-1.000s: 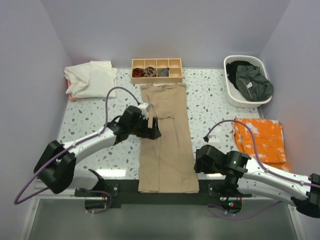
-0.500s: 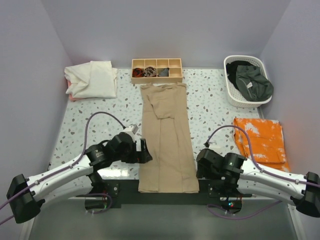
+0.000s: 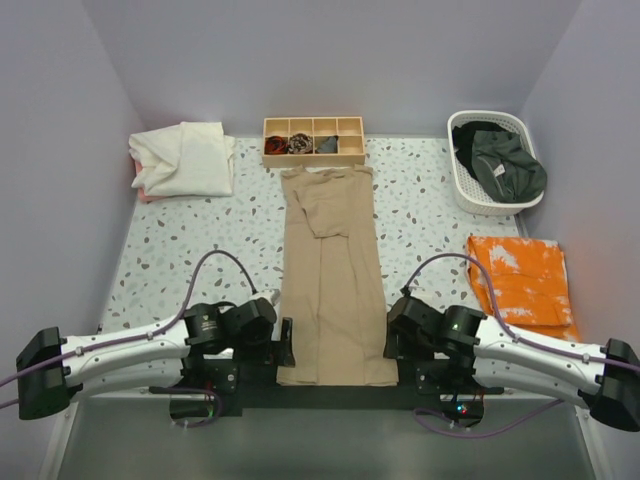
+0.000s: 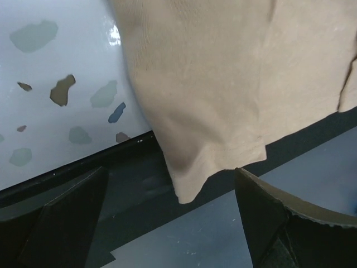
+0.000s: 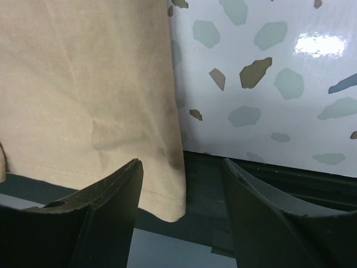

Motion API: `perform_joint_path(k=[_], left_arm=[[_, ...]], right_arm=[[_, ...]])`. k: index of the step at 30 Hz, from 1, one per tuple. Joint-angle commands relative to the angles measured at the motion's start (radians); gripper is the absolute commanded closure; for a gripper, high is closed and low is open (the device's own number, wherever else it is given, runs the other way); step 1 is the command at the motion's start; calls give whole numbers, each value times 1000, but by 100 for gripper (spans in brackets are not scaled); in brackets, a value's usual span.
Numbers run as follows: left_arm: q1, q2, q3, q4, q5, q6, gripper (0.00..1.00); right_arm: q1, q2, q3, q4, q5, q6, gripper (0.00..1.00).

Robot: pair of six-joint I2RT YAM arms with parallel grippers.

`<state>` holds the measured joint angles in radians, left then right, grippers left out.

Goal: Fold and stack the t-shirts
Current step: Grab the bottom of the folded rectangular tshirt with both arms

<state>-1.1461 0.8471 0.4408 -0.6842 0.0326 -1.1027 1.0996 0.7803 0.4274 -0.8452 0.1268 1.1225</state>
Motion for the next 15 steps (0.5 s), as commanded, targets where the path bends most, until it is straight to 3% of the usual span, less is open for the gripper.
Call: perform_joint_path(k=[1, 4, 15], left_arm=[[-27, -25, -45, 11, 72, -49, 0], [-33, -14, -48, 54, 84, -48, 1], [-69, 98, -30, 199, 124, -39, 25]], right_arm=[[2, 23, -15, 46, -42, 11, 38], [2, 33, -16, 51, -49, 13, 39], [5, 16, -13, 37, -125, 7, 49]])
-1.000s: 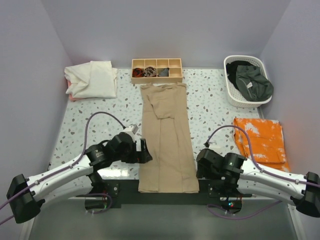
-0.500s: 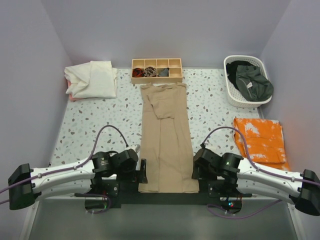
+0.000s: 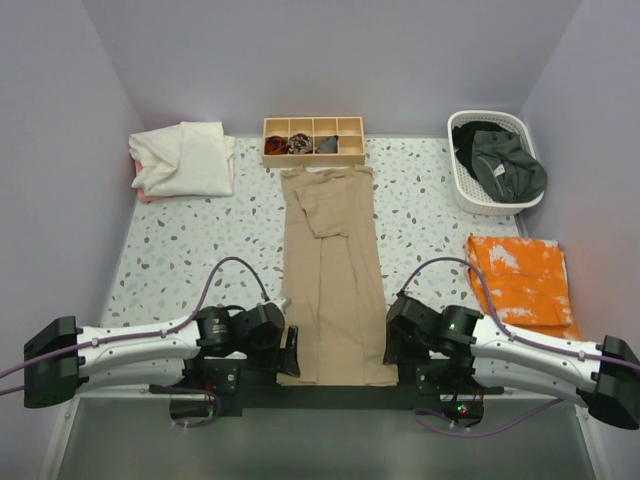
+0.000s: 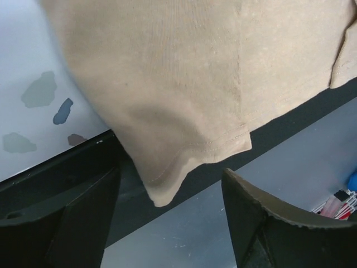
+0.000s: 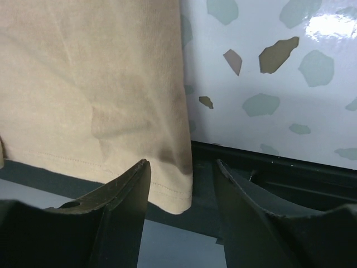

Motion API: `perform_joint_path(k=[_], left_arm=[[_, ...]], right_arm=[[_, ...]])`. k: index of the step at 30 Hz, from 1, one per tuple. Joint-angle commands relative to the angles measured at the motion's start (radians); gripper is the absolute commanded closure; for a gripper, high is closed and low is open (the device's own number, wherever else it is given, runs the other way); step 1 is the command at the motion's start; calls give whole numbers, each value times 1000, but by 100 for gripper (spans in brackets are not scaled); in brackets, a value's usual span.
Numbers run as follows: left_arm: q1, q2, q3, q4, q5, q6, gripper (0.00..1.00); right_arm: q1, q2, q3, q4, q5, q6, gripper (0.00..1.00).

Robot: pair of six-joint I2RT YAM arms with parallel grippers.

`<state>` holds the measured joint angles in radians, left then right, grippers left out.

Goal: Fold and stack the t-shirts
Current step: Grab the bottom of the folded rectangular tshirt with both arms

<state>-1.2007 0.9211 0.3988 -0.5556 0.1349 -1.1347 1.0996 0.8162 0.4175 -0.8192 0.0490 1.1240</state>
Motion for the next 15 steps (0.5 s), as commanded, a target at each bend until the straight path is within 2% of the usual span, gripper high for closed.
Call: perform_joint_path(k=[1, 2, 3, 7, 9, 12, 15], left_arm=[[-16, 27, 12, 68, 22, -8, 27], [-17, 25, 14, 71, 22, -13, 36], [-22, 22, 11, 69, 23, -17, 40], [-31, 13, -2, 60, 25, -34, 53], [-33, 13, -8, 57, 26, -39, 55], [-34, 19, -6, 54, 20, -39, 67], [-36, 21, -5, 48, 9, -40, 71]], right_arm=[[3, -22, -3, 11, -47, 3, 50], [3, -23, -5, 6, -47, 2, 52], [5, -29, -5, 2, -72, 2, 54], [5, -57, -9, -8, -93, 3, 57], [5, -61, -9, -18, -98, 3, 57], [5, -48, -11, -21, -115, -4, 58], [8, -28, -31, -15, -117, 2, 57]])
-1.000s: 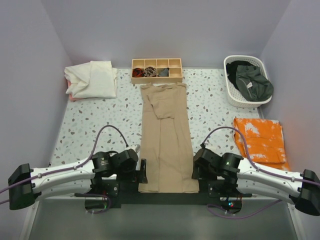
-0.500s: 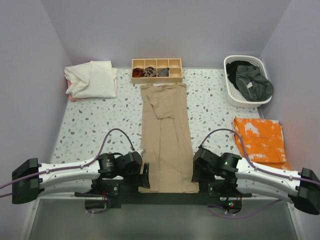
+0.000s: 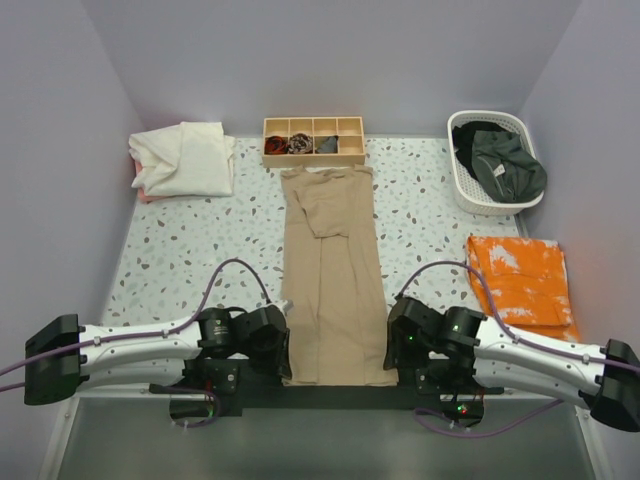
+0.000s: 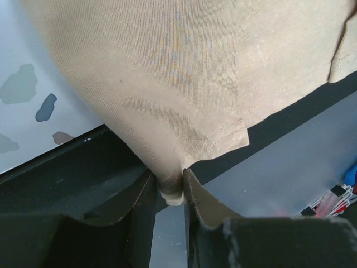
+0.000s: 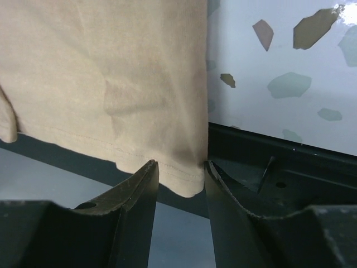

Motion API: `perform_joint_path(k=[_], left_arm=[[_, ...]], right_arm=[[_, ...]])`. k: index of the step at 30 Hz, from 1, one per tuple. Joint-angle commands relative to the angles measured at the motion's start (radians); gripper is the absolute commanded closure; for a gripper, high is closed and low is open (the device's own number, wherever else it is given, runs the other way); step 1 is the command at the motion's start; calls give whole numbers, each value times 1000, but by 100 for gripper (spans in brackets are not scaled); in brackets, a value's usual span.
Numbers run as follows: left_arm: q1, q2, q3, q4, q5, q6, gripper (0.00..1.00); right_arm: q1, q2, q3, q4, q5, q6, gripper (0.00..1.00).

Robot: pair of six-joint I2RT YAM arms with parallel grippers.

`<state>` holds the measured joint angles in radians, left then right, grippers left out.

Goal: Fold and stack the t-shirts
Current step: Grab the bottom of the folded rectangular tshirt with both arms

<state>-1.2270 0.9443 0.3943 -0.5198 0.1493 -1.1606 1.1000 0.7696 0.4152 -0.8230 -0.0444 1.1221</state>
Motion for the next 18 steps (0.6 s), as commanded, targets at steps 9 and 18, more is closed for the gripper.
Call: perform_joint_path(k=[9, 18], left_arm=[[-11, 16, -2, 6, -43, -17, 75], [-11, 24, 20, -6, -71, -5, 100]], right_arm=[[11, 97, -55, 10, 54, 24, 59], [12, 68, -49, 101, 18, 15, 93]])
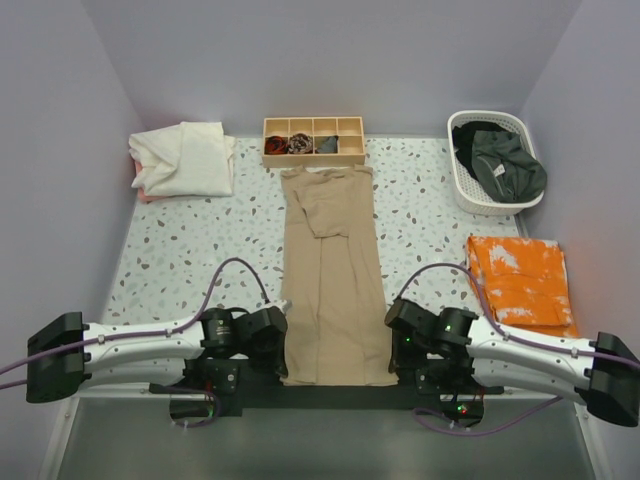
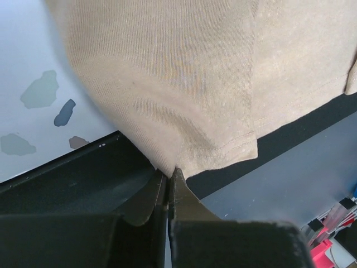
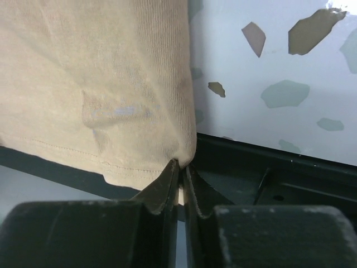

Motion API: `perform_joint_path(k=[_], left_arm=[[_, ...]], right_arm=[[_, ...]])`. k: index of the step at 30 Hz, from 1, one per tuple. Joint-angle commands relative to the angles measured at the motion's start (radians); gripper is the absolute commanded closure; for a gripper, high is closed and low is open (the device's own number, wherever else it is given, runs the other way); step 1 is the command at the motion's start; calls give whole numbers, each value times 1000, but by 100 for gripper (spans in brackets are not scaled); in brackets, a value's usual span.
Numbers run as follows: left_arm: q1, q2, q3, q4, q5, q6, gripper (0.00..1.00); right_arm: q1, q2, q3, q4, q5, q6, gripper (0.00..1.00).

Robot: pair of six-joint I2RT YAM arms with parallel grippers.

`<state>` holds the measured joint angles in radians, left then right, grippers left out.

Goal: Fold and stack the t-shirts
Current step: Grab the bottom of the folded rectangular tshirt with both arms

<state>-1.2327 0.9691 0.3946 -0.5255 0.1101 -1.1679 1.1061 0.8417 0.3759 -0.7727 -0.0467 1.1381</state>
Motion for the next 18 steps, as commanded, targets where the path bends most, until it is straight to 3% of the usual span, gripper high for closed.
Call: perform_joint_path(k=[1, 10, 18], left_arm=[[-5, -1, 30, 2, -36, 8, 100], [-4, 3, 176, -62, -151, 39, 100], [21, 66, 257, -62, -227, 76, 100]], right_arm=[[8, -9, -5, 53, 25, -4, 100], [6, -69, 132, 15, 114, -64, 100], [6, 20, 283, -26, 287, -152, 100]])
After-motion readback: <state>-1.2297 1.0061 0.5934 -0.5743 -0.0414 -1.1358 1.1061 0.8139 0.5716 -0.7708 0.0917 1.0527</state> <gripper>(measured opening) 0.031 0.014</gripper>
